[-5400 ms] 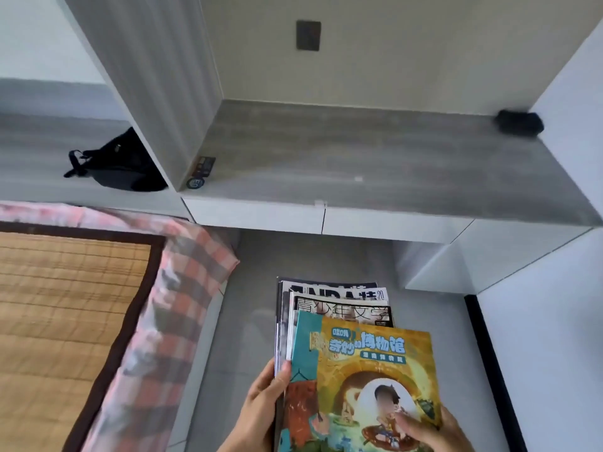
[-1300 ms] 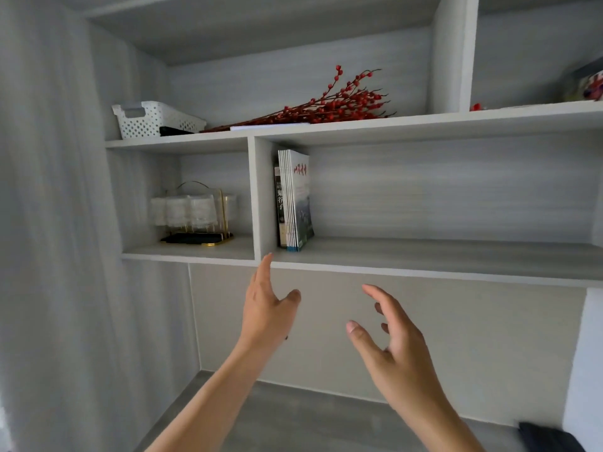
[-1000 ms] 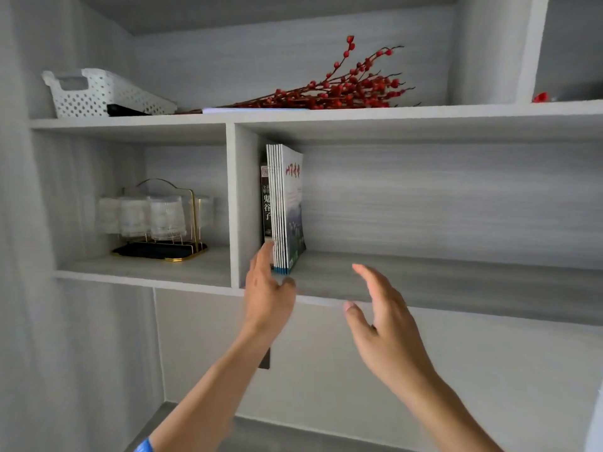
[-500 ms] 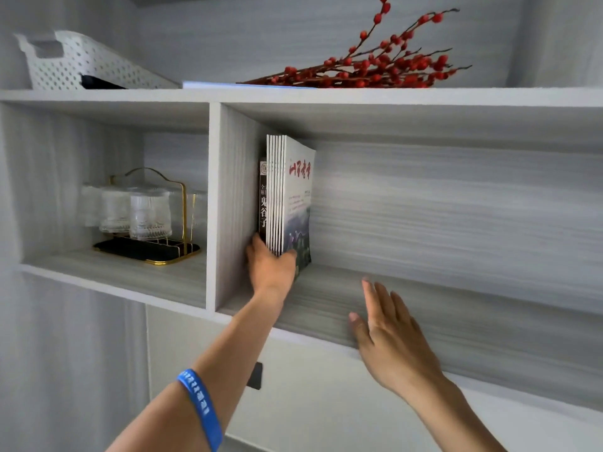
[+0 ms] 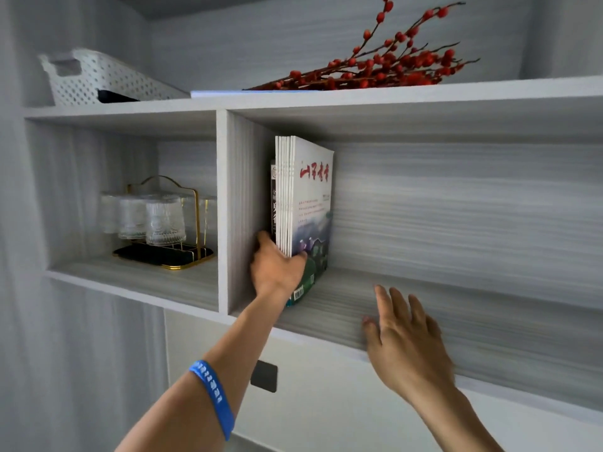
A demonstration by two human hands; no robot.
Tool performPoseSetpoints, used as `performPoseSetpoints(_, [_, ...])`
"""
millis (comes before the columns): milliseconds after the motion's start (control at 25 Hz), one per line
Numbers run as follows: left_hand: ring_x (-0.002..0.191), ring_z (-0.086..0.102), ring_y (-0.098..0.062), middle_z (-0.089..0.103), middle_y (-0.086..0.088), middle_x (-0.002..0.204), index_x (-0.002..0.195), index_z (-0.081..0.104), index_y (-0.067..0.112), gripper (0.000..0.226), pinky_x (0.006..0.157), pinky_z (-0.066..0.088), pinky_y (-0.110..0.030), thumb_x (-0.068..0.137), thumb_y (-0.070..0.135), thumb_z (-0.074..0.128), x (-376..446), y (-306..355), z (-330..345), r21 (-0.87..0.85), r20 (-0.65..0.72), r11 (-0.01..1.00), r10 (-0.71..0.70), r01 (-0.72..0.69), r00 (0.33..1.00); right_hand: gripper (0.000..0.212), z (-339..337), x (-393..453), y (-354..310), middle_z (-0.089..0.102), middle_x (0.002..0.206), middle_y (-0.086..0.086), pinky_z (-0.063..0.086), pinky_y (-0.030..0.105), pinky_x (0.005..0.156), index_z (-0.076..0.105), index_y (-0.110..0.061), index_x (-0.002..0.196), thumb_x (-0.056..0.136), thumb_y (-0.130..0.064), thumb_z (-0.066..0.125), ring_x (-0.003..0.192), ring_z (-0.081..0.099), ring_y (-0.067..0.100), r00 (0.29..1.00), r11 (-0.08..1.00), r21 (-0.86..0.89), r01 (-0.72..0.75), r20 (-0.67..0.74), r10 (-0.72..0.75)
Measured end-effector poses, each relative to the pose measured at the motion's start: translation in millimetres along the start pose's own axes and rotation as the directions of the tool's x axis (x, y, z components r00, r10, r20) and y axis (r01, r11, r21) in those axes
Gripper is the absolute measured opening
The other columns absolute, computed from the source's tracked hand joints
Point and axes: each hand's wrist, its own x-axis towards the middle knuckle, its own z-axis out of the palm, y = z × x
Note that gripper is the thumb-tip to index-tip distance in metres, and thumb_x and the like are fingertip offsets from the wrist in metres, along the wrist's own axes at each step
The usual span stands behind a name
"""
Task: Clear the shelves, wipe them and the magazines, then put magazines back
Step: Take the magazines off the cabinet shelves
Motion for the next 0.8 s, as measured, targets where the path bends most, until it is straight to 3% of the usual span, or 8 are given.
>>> performPoseSetpoints(120, [0.094,0.067,-0.034,0.068,-0.008,0.105,0.106,0.042,0.017,0.055,0.081,0.058,-0.046,0.074,0.041,0.079,-41,5,-33,-0.014,0.035,0.997,0.083,-0.082,0.996,0.065,0,-4,-1,0.010,0.167,0.001,0.019,0.042,0.121,0.000,-0.025,0.158,0.103,-0.049,0.025,0.152,0.009,0.026,0.999,1.000,0.031,0.004,-0.049,-0.002])
performPoseSetpoints(200, [0.085,0.066,-0.022,0.067,0.003,0.099,0.104,0.043,0.019,0.052,0.074,0.059,-0.040,0.074,0.040,0.080,-73,10,-64,-0.068,0.073,0.992,0.110,-0.105,0.991,0.079,-5,-4,-4,0.010,0.167,0.001,0.024,0.041,0.119,0.003,-0.027,0.158,0.097,-0.062,0.039,0.151,0.016,0.023,0.991,0.966,0.259,0.003,-0.128,0.031])
performPoseSetpoints(240, [0.082,0.065,-0.015,0.067,0.008,0.096,0.103,0.045,0.020,0.051,0.070,0.058,-0.036,0.073,0.038,0.082,-88,13,-80,-0.116,0.085,0.988,0.116,-0.106,0.990,0.090,-12,-1,-8,0.011,0.167,-0.001,0.026,0.041,0.119,0.005,-0.030,0.158,0.090,-0.068,0.049,0.150,0.020,0.021,0.987,0.875,0.484,0.005,-0.144,0.074])
performPoseSetpoints(280, [0.079,0.065,-0.011,0.068,0.011,0.092,0.102,0.047,0.021,0.050,0.067,0.057,-0.033,0.071,0.036,0.084,-103,17,-95,-0.169,0.098,0.980,0.123,-0.105,0.988,0.100,-21,2,-15,0.016,0.166,-0.002,0.026,0.041,0.120,0.009,-0.033,0.158,0.080,-0.072,0.060,0.148,0.026,0.019,0.987,0.681,0.732,-0.004,-0.104,0.118])
performPoseSetpoints(360, [0.074,0.067,-0.009,0.070,0.012,0.084,0.097,0.052,0.023,0.051,0.065,0.058,-0.036,0.061,0.035,0.086,-127,26,-120,-0.281,0.149,0.955,0.137,-0.091,0.979,0.112,-35,3,-20,0.044,0.154,0.002,0.033,0.044,0.117,0.032,-0.030,0.152,0.060,-0.077,0.076,0.136,0.048,0.018,0.999,0.188,0.982,-0.003,-0.007,0.052])
performPoseSetpoints(480, [0.074,0.071,-0.018,0.074,0.010,0.083,0.096,0.059,0.023,0.053,0.069,0.060,-0.046,0.050,0.029,0.086,-151,35,-154,-0.403,0.259,0.915,0.146,-0.030,0.955,0.103,-47,-13,-25,0.069,0.125,0.010,0.047,0.047,0.106,0.062,-0.014,0.131,0.048,-0.071,0.086,0.116,0.066,0.027,0.998,-0.070,0.997,-0.027,0.023,-0.061])
performPoseSetpoints(680, [0.076,0.072,-0.018,0.074,0.004,0.083,0.097,0.058,0.018,0.063,0.074,0.061,-0.045,0.045,0.012,0.092,-172,36,-179,-0.406,0.446,0.907,0.092,0.110,0.890,0.101,-32,-83,-11,0.070,0.122,0.016,0.050,0.051,0.100,0.065,-0.012,0.127,0.044,-0.064,0.092,0.112,0.067,0.035,0.990,-0.180,0.983,-0.017,0.042,0.132])
performPoseSetpoints(800, [0.084,0.072,-0.015,0.075,0.005,0.091,0.105,0.054,0.021,0.058,0.082,0.059,-0.042,0.061,0.010,0.091,-204,28,-177,-0.392,0.629,0.884,0.056,0.254,0.775,0.085,-8,-139,6,0.065,0.129,0.020,0.045,0.060,0.104,0.062,-0.010,0.132,0.065,-0.058,0.085,0.117,0.063,0.041,0.979,-0.266,0.961,-0.077,0.123,0.165])
